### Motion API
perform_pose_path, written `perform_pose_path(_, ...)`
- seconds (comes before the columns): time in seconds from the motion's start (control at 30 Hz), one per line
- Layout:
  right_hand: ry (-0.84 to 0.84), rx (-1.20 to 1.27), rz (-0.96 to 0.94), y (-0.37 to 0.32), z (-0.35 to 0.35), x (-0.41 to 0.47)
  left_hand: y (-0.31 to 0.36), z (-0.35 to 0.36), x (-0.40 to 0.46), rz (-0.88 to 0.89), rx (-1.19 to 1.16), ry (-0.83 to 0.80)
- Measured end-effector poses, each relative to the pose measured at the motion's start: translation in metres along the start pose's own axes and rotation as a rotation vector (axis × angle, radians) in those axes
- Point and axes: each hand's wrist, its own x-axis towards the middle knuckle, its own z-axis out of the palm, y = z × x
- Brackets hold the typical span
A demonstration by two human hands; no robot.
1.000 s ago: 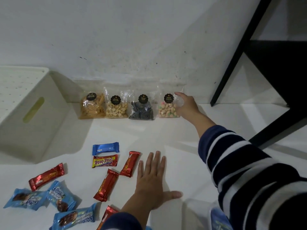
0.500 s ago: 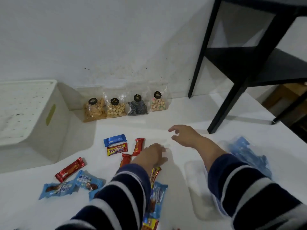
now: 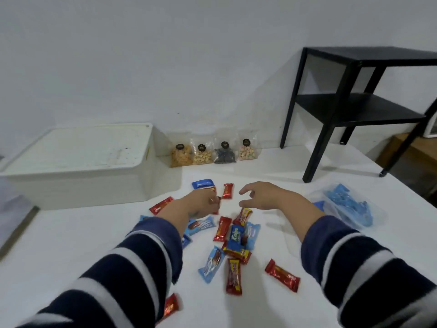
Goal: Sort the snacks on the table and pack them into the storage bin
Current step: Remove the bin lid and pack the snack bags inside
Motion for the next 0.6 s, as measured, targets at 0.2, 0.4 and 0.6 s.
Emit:
perform_pose_path(0.2, -0.002, -0.074, -0.100, -0.069, 0.020, -0.036, -0.048, -0.014, -0.083, -0.117, -0.091, 0.121)
perform_pose_path(0.4, 0.011, -0.050, -0.170, -0.140, 0.023, -0.041, -0.111, -0.053, -0.145, -0.197, -0.141, 0.252)
perform_pose_path(0.6, 0.045, 0.022, -0.175, -0.216, 0.028, -0.014, -0.203, -0.098, -0.173, -0.260, -0.126, 0.325)
